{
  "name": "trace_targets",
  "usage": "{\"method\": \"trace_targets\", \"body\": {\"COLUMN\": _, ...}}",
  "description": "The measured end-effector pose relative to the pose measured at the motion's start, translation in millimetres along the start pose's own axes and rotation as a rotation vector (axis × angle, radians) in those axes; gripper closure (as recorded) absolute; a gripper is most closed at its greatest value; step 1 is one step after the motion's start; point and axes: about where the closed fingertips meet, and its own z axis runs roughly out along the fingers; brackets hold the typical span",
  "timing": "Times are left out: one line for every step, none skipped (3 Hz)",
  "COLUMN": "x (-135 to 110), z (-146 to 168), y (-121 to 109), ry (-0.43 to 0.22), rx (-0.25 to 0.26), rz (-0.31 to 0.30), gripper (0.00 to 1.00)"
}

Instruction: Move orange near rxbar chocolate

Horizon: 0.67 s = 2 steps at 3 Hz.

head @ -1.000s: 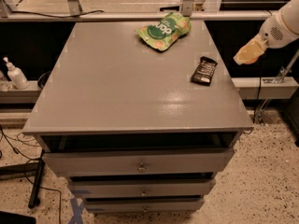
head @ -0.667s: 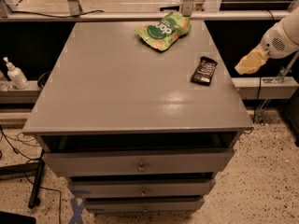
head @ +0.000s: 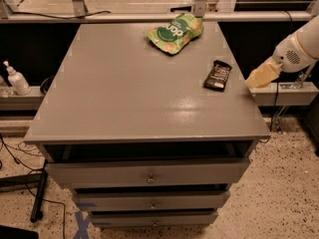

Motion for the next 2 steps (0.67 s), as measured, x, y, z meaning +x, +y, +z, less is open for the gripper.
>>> {"method": "trace_targets", "body": {"x": -2.5, "z": 9.9, "y": 13.8, "ry": -0.008, "rx": -0.04, "rz": -0.003, "gripper": 1.0}}
{"method": "trace_targets", "body": {"x": -6.3, "z": 21.0, "y": 26.7, "ry": -0.016, "rx": -0.076, "rz": -0.008, "gripper": 1.0}}
